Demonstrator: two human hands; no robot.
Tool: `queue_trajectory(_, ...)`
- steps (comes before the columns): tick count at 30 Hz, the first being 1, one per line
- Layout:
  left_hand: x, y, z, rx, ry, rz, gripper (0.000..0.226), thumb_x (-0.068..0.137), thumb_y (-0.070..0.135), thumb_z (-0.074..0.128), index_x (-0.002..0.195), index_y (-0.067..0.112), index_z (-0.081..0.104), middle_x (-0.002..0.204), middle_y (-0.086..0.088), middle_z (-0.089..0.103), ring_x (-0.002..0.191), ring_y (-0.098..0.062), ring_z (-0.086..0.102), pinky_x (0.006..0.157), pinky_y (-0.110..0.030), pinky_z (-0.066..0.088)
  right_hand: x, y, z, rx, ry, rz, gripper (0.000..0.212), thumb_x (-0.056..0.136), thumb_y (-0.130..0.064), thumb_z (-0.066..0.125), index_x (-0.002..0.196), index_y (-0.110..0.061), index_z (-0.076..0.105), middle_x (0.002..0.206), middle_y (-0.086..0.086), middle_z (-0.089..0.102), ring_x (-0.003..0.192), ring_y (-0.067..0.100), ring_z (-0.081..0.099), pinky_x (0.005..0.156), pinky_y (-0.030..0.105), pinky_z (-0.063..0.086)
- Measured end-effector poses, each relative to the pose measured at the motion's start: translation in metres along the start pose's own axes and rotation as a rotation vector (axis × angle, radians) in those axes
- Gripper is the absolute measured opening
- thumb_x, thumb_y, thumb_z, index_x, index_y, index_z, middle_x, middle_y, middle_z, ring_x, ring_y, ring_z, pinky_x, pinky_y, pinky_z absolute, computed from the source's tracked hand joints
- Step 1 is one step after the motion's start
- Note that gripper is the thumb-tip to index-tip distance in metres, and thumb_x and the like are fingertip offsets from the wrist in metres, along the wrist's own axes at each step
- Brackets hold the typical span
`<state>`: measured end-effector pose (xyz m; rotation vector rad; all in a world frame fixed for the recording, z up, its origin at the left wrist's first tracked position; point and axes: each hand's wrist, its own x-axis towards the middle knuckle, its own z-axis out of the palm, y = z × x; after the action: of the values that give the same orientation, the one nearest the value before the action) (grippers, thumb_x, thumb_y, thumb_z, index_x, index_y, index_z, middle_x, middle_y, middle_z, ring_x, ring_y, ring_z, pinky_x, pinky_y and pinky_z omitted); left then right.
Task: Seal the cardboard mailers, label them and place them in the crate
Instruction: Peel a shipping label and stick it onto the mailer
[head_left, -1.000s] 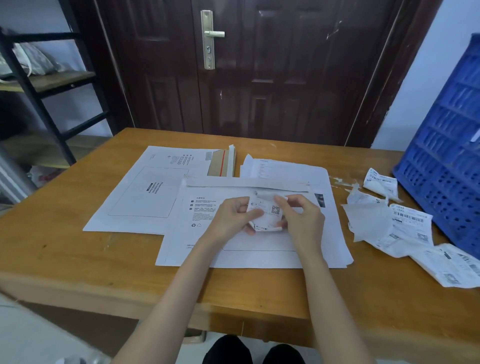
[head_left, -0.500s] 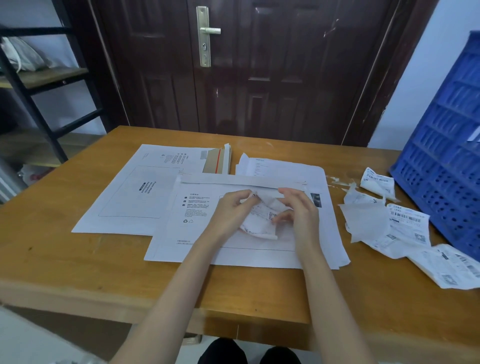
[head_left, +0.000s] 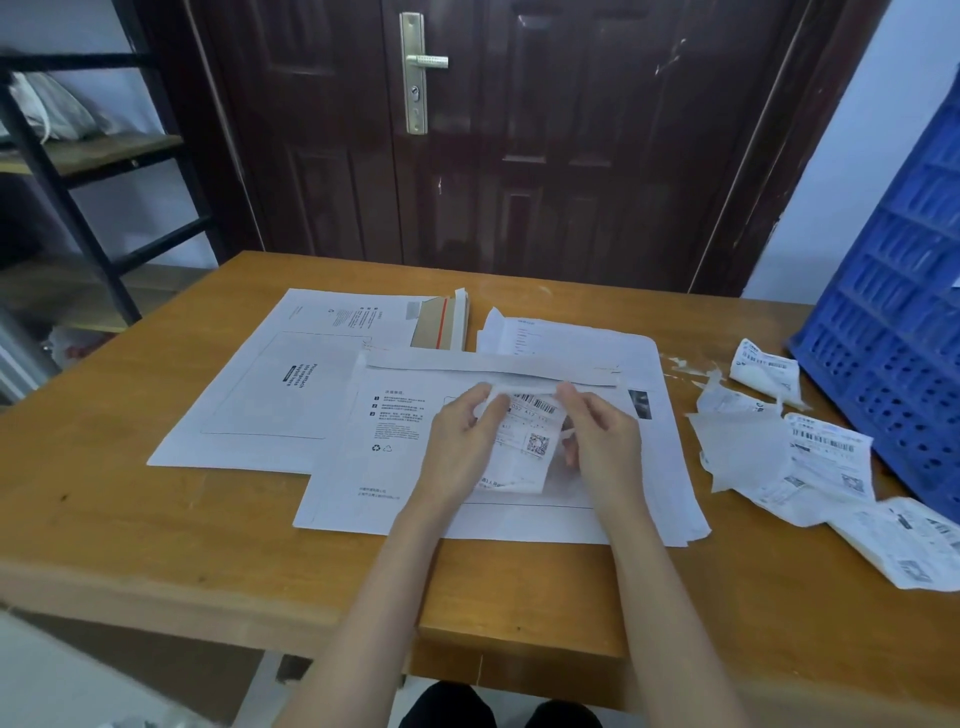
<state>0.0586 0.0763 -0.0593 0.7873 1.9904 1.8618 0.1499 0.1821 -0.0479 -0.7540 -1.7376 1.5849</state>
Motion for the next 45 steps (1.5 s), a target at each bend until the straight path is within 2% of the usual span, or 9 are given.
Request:
queue_trajectory(3, -0.003, 0.006, -0.002, 0.018, -0.016, 0.033, 0.026, 0.088, 0.033, 0.045, 0.102, 0.028, 0.067, 0.088, -0.008, 0.07, 0.078, -0.037, 0.06, 0.063, -0.039, 0.047, -0.001, -0.002, 0.002, -0.002, -0.008, 0.011, 0.032, 0.088, -0.043, 0.062, 0.084, -0.013, 0.071, 0.062, 0.006, 0.061, 0.048, 0.006, 0.048, 0.053, 0.019, 0.041)
queue_trajectory(10, -0.004, 0.004, -0.002, -0.046, 0.004, 0.004, 0.022, 0.094, 0.029, 0.049, 0.089, 0.015, 0.066, 0.08, -0.022, 0.065, 0.067, -0.03, 0.054, 0.062, -0.036, 0.042, -0.002, -0.002, 0.0, 0.001, -0.073, -0.028, 0.024, 0.075, -0.033, 0.079, 0.094, -0.022, 0.067, 0.067, 0.0, 0.06, 0.061, 0.009, 0.054, 0.06, 0.025, 0.041)
queue_trajectory(14, -0.001, 0.001, -0.001, -0.045, 0.041, 0.005, 0.041, 0.086, 0.051, 0.048, 0.085, 0.012, 0.062, 0.075, -0.029, 0.055, 0.065, -0.022, 0.048, 0.06, -0.035, 0.039, -0.002, 0.0, -0.001, -0.057, -0.121, -0.052, 0.022, 0.077, -0.023, 0.079, 0.094, -0.021, 0.066, 0.068, -0.001, 0.059, 0.062, 0.009, 0.055, 0.056, 0.018, 0.042)
queue_trajectory(20, -0.005, 0.0, 0.001, 0.142, 0.146, 0.151, 0.029, 0.085, 0.039, 0.058, 0.065, 0.018, 0.064, 0.054, -0.004, 0.048, 0.049, -0.017, 0.04, 0.053, -0.03, 0.033, -0.001, 0.004, -0.002, 0.0, 0.036, -0.017, 0.022, 0.094, -0.027, 0.058, 0.085, -0.012, 0.071, 0.076, 0.005, 0.071, 0.063, 0.009, 0.062, 0.052, 0.017, 0.048)
queue_trajectory(23, -0.001, -0.001, 0.001, 0.237, 0.239, 0.2, 0.016, 0.085, 0.029, 0.066, 0.074, 0.02, 0.075, 0.074, 0.003, 0.06, 0.059, -0.008, 0.055, 0.06, -0.027, 0.044, -0.002, 0.005, 0.001, -0.009, 0.03, -0.005, 0.023, 0.095, -0.028, 0.056, 0.088, -0.012, 0.071, 0.081, 0.0, 0.072, 0.072, 0.009, 0.069, 0.053, 0.018, 0.051)
queue_trajectory(28, -0.003, 0.001, -0.001, 0.087, 0.152, 0.07, 0.016, 0.084, 0.011, 0.069, 0.094, 0.022, 0.074, 0.049, 0.009, 0.053, 0.059, -0.014, 0.064, 0.066, -0.022, 0.05, -0.002, 0.005, 0.003, -0.058, 0.011, -0.014, 0.019, 0.091, -0.03, 0.061, 0.083, -0.014, 0.068, 0.078, 0.004, 0.071, 0.072, 0.013, 0.067, 0.055, 0.028, 0.051)
queue_trajectory(37, 0.0, 0.001, -0.006, -0.09, 0.163, -0.057, 0.013, 0.088, 0.008, 0.064, 0.078, 0.0, 0.062, 0.047, -0.006, 0.043, 0.03, -0.019, 0.042, 0.036, -0.02, 0.033, 0.002, 0.007, 0.0, -0.065, -0.024, -0.012, 0.008, 0.086, -0.021, 0.068, 0.088, -0.028, 0.064, 0.062, -0.006, 0.06, 0.069, 0.016, 0.06, 0.071, 0.036, 0.047)
queue_trajectory(41, 0.003, 0.003, -0.003, 0.041, 0.132, -0.076, 0.026, 0.09, 0.017, 0.063, 0.071, -0.001, 0.062, 0.045, -0.01, 0.051, 0.031, -0.021, 0.044, 0.035, -0.02, 0.036, 0.001, 0.006, 0.0, -0.152, 0.023, -0.009, 0.01, 0.084, -0.026, 0.069, 0.084, -0.02, 0.061, 0.064, 0.008, 0.066, 0.067, 0.029, 0.062, 0.059, 0.031, 0.044)
queue_trajectory(45, 0.01, 0.004, -0.002, 0.208, 0.092, -0.101, 0.028, 0.091, 0.02, 0.062, 0.072, -0.001, 0.063, 0.052, -0.015, 0.057, 0.029, -0.014, 0.046, 0.033, -0.018, 0.036, 0.004, 0.008, 0.003, -0.311, 0.101, 0.003, 0.015, 0.083, -0.028, 0.071, 0.081, -0.016, 0.063, 0.066, 0.0, 0.065, 0.055, 0.013, 0.056, 0.046, 0.017, 0.037)
